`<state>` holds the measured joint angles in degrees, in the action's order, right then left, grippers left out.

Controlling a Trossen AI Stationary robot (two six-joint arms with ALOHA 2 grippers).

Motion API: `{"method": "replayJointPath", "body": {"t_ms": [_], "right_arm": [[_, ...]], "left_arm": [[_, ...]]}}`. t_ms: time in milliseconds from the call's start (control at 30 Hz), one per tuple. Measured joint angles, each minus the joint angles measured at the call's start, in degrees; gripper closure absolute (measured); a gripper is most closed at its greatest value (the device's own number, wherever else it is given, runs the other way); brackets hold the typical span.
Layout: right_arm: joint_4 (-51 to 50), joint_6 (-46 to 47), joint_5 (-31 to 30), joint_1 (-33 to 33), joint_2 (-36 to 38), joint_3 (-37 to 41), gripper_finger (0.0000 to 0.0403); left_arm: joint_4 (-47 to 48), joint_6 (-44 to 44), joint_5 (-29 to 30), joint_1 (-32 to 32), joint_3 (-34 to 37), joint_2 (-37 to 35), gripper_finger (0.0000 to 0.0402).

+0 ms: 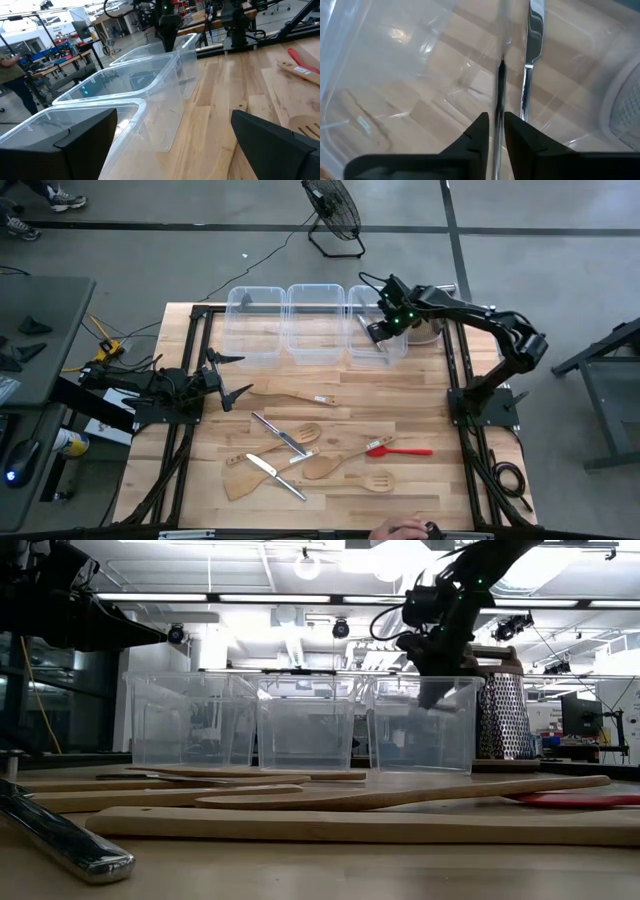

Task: Pick & Place Kitchen Items
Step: Put the table knife into the right transparent bin

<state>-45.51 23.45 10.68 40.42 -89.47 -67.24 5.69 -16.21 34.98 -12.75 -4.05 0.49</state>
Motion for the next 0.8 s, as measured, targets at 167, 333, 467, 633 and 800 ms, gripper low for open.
{"method": "replayJointPath", "body": {"t_ms": [167, 333, 467, 633, 800], "right_arm": [[-0.5, -0.2, 0.4, -0.1, 0.0, 0.0, 0.0339], [-0.5, -0.1, 0.5, -0.7, 0.3, 0.0, 0.0338], [0.5, 0.4, 2.1, -1.0, 3.0, 0.0, 0.0333], [0.8, 0.3, 2.7, -3.0, 7.6, 0.0, 0.0333], [0.9, 1.6, 1.7, -7.0, 12.7, 0.4, 0.0327]], "left_arm": [[0.0, 0.0, 0.0, 0.0, 0.0, 0.0, 0.0014], [0.0, 0.0, 0.0, 0.0, 0.0, 0.0, 0.0014], [0.0, 0.0, 0.0, 0.0, 0.0, 0.0, 0.0014], [0.0, 0.0, 0.0, 0.0, 0.0, 0.0, 0.0014], [0.0, 0.0, 0.0, 0.0, 0.0, 0.0, 0.0014]]}}
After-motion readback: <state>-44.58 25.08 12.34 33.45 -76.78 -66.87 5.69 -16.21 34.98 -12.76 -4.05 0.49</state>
